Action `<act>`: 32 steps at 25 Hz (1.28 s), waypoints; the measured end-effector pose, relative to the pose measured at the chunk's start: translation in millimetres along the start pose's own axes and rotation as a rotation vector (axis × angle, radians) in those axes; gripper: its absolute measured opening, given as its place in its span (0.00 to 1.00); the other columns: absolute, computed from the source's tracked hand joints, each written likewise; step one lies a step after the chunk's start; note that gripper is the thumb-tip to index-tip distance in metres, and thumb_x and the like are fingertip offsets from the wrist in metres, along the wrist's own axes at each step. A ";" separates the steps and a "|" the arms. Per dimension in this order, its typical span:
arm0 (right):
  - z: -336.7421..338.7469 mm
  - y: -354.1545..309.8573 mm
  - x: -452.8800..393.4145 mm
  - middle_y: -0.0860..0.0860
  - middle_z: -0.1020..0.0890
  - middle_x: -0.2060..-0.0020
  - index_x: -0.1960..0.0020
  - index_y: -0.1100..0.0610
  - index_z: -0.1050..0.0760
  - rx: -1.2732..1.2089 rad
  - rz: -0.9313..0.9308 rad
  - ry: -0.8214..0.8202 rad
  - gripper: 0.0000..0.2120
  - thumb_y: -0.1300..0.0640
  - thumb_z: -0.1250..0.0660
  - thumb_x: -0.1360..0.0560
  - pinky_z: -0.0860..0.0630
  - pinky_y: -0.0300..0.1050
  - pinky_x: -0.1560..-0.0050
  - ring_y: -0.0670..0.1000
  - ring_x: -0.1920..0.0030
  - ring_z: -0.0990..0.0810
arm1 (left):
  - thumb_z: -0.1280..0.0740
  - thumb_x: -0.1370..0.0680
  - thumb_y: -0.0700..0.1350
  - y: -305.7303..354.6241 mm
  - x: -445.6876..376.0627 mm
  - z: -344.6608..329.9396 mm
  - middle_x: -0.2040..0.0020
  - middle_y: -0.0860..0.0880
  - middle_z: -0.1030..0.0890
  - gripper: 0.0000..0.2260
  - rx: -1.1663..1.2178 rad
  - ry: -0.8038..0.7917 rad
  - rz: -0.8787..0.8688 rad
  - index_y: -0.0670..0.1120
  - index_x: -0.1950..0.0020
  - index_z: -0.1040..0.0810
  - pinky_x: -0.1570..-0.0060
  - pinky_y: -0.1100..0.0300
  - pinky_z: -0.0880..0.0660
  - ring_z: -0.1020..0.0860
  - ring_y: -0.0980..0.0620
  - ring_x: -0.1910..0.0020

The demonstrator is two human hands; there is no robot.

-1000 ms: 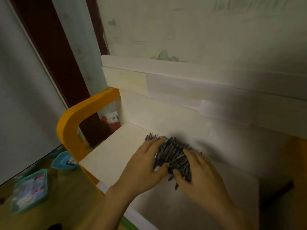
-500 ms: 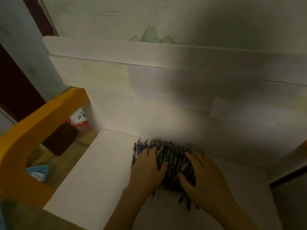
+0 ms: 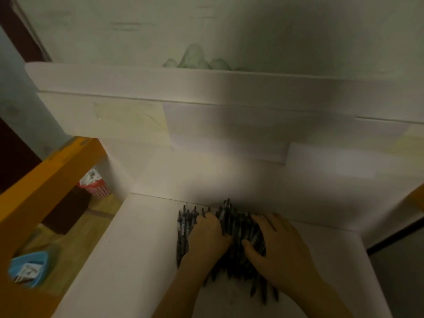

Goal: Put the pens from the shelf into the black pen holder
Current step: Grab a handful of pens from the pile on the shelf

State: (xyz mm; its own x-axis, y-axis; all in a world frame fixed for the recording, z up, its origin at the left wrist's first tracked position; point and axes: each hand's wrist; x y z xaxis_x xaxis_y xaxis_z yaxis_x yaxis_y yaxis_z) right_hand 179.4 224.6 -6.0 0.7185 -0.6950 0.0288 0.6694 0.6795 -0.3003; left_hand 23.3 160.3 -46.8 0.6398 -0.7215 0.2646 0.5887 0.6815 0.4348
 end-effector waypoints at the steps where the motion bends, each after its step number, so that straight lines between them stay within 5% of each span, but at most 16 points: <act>1: -0.3 -1.5 -1.6 0.46 0.34 0.30 0.26 0.46 0.40 0.002 0.003 -0.003 0.32 0.34 0.47 0.26 0.41 0.48 0.27 0.52 0.28 0.39 | 0.31 0.26 0.56 2.1 -1.4 1.9 0.41 0.40 0.28 0.26 -0.008 -0.033 -0.002 0.40 0.39 0.31 0.50 0.53 0.24 0.24 0.43 0.46; 5: -1.9 -4.6 -8.0 0.48 0.29 0.33 0.30 0.48 0.33 0.011 -0.003 0.006 0.35 0.32 0.52 0.30 0.35 0.52 0.30 0.54 0.31 0.33 | 0.32 0.25 0.54 2.3 -7.3 4.7 0.45 0.41 0.25 0.21 0.082 -0.142 -0.043 0.40 0.41 0.29 0.50 0.53 0.23 0.24 0.44 0.46; 8: -1.5 -4.9 -9.4 0.48 0.29 0.33 0.30 0.48 0.33 0.033 -0.007 0.005 0.36 0.32 0.53 0.31 0.37 0.50 0.30 0.54 0.30 0.34 | 0.33 0.23 0.51 1.6 -6.6 -0.5 0.57 0.47 0.28 0.13 0.170 -0.150 -0.072 0.42 0.47 0.28 0.61 0.57 0.24 0.25 0.49 0.56; 12: 1.5 -3.5 -10.8 0.48 0.32 0.30 0.28 0.47 0.35 0.049 -0.012 -0.034 0.32 0.33 0.50 0.28 0.40 0.50 0.28 0.53 0.28 0.38 | 0.36 0.21 0.49 -0.3 -6.5 -11.9 0.57 0.46 0.27 0.13 0.248 -0.130 -0.052 0.42 0.45 0.34 0.71 0.62 0.31 0.27 0.51 0.63; 17: 7.3 -1.6 -11.7 0.50 0.27 0.36 0.32 0.50 0.30 0.061 -0.008 0.015 0.30 0.34 0.46 0.28 0.33 0.52 0.32 0.55 0.33 0.31 | 0.36 0.21 0.47 -5.1 -6.2 -6.7 0.61 0.49 0.26 0.12 0.306 -0.033 -0.068 0.43 0.48 0.37 0.73 0.61 0.30 0.28 0.55 0.69; 23: 11.3 -10.7 -7.1 0.52 0.25 0.36 0.33 0.52 0.27 0.068 -0.007 0.064 0.33 0.34 0.49 0.28 0.31 0.55 0.33 0.57 0.33 0.29 | 0.33 0.23 0.44 -13.8 -1.5 12.2 0.62 0.48 0.24 0.12 0.383 0.006 -0.150 0.41 0.47 0.35 0.68 0.58 0.25 0.24 0.52 0.65; 27: 19.2 -19.6 -4.1 0.52 0.32 0.28 0.28 0.50 0.34 0.122 -0.015 0.052 0.34 0.33 0.50 0.27 0.40 0.52 0.27 0.56 0.27 0.37 | 0.30 0.24 0.45 -19.5 1.3 22.5 0.52 0.45 0.21 0.16 0.490 -0.005 -0.140 0.40 0.43 0.33 0.63 0.64 0.23 0.22 0.53 0.57; 32: 39.7 -28.9 9.4 0.52 0.27 0.32 0.32 0.52 0.30 0.162 -0.027 0.170 0.30 0.35 0.46 0.27 0.34 0.52 0.30 0.56 0.30 0.32 | 0.30 0.24 0.49 -15.9 11.5 42.6 0.49 0.50 0.23 0.16 0.523 -0.048 -0.183 0.48 0.42 0.34 0.64 0.69 0.27 0.23 0.56 0.54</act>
State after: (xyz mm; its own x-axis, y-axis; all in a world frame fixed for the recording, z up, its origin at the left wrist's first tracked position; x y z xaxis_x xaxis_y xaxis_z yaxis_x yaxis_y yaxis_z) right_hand 174.3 207.8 40.8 0.6668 -0.7337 -0.1305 0.7193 0.6794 -0.1447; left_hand 0.3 136.0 -14.0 0.5196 -0.8357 0.1780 0.3563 0.4013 0.8438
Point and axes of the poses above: each hand's wrist, its own x-axis away from the middle knuckle, its own z-axis out of the back of the hand, y = z × x
